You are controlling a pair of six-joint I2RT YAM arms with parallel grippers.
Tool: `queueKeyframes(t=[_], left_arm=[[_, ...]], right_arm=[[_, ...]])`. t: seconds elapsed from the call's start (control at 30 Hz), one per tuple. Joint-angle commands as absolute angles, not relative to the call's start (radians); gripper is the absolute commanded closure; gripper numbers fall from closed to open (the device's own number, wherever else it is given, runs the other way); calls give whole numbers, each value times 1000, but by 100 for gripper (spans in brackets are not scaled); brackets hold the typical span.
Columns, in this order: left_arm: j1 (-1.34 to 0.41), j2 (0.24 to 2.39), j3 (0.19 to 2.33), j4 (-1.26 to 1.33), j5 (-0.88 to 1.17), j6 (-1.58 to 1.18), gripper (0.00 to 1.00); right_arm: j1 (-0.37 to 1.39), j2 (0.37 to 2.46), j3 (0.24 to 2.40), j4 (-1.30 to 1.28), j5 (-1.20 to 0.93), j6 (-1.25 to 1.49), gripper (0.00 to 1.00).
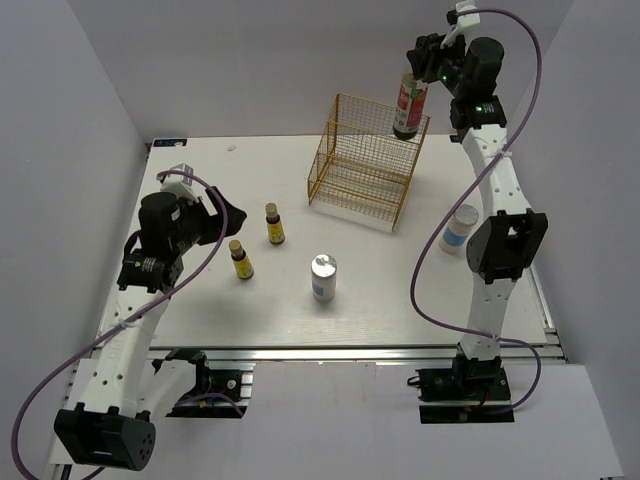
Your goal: Organize the condiment bottles
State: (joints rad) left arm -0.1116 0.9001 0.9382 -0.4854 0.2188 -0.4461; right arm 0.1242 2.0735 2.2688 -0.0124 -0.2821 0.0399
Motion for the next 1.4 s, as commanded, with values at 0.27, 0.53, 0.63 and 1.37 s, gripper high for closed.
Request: queueKeyframes(t=[0.27, 0.53, 0.63, 1.37], left_arm=[[-115, 919, 946, -472, 235, -449, 8], [-115, 930, 931, -463, 239, -456, 8], [-115, 931, 928, -462, 241, -457, 8], [-115, 960, 904, -425, 271, -465, 6]], right_arm=[[112, 2047, 2232, 262, -278, 5, 100], [112, 1896, 1815, 446, -322, 5, 100], [113, 1862, 1720, 491, -322, -26, 100], [113, 1792, 1594, 466, -410, -61, 22]])
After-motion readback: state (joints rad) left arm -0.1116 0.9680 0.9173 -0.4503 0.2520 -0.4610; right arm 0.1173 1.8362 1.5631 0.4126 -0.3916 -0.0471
